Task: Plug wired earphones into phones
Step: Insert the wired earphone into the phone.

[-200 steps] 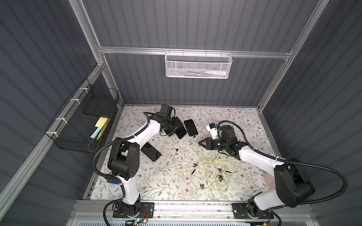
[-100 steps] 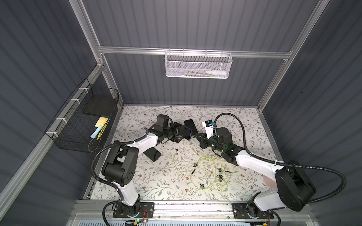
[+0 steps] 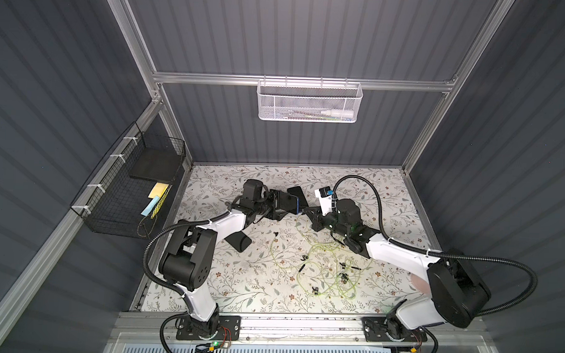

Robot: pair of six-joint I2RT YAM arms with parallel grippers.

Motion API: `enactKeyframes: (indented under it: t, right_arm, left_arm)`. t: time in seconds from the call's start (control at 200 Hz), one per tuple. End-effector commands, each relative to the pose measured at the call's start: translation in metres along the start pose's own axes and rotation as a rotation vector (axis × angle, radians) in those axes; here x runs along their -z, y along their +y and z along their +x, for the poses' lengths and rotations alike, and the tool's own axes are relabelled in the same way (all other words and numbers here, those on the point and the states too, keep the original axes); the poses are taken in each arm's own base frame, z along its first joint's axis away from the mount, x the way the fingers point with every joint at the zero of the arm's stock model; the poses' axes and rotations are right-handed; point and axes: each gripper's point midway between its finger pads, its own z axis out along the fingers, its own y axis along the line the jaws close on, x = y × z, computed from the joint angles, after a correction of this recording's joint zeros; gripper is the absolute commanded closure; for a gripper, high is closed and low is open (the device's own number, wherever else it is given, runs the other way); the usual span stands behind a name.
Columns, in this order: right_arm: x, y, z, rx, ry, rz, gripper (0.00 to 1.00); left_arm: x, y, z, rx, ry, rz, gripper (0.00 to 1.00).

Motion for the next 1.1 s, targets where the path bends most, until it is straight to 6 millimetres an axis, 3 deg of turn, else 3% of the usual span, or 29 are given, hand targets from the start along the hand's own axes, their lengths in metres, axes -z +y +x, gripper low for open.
enactKeyframes:
  t: [0.0,0.745,1.096]
  right_arm:
    - [-0.005,0.007,-0.018,0.014,-0.051,-0.01,1.0]
    - [-0.023,0.006,-0.014,0.01,-0.036,-0.003,1.0]
    - [-0.03,-0.004,-0.011,0.0,-0.028,0.053,1.0]
  left_arm:
    - [0.0,-0.005,0.004,-0.004,0.012,0.024,1.0]
    - [0.0,-0.006,0.008,-0.032,0.02,0.023,1.0]
    - [-0.001,-0.006,0.01,-0.035,0.026,0.026,1.0]
